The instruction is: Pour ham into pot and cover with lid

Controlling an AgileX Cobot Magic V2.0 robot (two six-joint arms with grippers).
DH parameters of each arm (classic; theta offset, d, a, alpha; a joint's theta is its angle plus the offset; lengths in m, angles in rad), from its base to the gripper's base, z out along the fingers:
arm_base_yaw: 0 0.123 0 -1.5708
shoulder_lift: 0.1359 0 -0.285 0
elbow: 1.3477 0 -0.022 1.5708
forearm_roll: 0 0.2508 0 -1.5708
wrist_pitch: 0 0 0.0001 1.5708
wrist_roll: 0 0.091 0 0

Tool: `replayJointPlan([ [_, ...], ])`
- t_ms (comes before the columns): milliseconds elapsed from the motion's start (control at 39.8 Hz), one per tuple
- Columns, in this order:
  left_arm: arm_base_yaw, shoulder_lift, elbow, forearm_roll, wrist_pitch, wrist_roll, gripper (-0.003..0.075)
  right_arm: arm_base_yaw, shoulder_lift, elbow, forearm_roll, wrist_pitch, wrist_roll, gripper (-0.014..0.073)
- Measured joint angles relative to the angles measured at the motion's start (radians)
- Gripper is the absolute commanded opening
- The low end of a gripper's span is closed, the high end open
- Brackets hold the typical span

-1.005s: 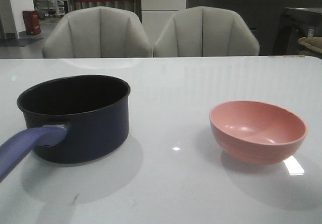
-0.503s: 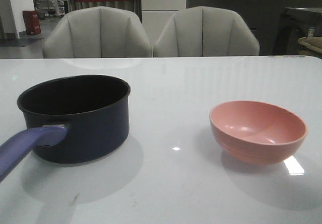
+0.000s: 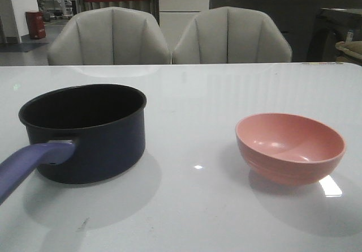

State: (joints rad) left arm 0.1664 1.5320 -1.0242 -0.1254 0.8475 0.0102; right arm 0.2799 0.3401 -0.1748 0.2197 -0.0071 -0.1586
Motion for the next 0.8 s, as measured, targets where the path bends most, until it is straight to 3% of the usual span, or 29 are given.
replayJointPlan([
  [804,0.019,0.305,-0.167,-0.007,0.094,-0.046,0.0627,0.0,0.0,0.0,0.0,0.0,-0.001,0.0149],
])
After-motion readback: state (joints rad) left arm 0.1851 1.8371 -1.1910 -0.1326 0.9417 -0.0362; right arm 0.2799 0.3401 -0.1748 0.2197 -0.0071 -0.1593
